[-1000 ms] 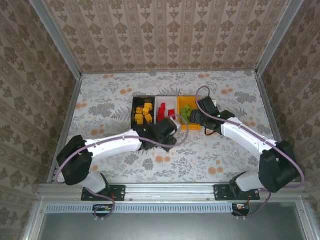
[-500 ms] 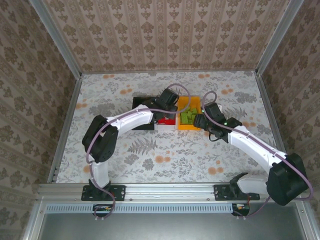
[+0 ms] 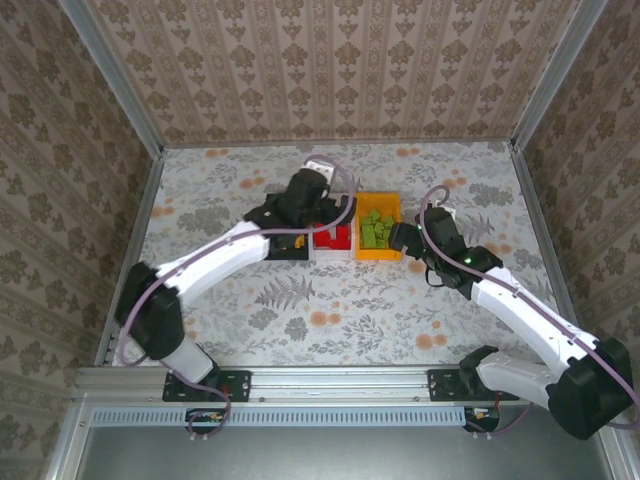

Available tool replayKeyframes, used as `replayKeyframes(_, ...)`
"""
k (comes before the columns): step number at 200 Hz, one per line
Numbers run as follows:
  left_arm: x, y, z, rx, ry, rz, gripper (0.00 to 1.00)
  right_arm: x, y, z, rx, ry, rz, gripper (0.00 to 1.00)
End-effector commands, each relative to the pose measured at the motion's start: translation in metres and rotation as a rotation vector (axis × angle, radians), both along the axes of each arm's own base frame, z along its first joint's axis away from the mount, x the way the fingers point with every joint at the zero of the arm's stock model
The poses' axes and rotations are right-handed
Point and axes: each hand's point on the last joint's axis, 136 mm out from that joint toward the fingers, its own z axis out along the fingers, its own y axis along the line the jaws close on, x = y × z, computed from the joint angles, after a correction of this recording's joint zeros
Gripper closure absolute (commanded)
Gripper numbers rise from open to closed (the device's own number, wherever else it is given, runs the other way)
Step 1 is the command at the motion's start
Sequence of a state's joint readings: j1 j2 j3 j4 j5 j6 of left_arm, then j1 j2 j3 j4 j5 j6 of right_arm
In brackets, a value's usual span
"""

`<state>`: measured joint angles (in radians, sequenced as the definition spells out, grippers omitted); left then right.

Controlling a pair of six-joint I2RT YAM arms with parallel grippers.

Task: Sort the legos into containers by color

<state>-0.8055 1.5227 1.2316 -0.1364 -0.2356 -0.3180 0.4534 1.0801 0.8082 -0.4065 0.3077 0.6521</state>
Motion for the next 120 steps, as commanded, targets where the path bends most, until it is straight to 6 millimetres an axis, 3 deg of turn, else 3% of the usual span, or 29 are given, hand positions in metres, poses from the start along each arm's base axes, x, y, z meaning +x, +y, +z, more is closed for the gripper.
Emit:
replayKeyframes(1,-0.009,0.026,0.034,-0.061,-0.165,0.051,0.00,-0.001,-0.025,0.009,-0.060,-0.061,-0.108,0.00)
replayKeyframes(14,-0.013,0.052,0.039,-0.041,-0.251,0.110,0.00,-0.003,-0.037,0.012,-0.081,-0.090,-0.165,0.00)
replayKeyframes(36,-0.011,0.099,0.033,0.022,-0.335,0.219,0.00,-0.002,-0.037,0.014,-0.086,-0.135,-0.151,0.00)
replayKeyframes(63,0.009,0.188,0.009,0.113,-0.272,0.435,0.00,0.003,-0.036,0.011,-0.117,-0.142,-0.133,0.00)
replayKeyframes(86,0.023,0.259,-0.022,0.271,-0.250,0.602,0.00,0.008,-0.034,0.010,-0.134,-0.173,-0.112,0.00)
replayKeyframes(120,0.038,0.313,-0.085,0.371,-0.137,0.678,0.00,0.013,-0.034,0.008,-0.180,-0.192,-0.090,0.00)
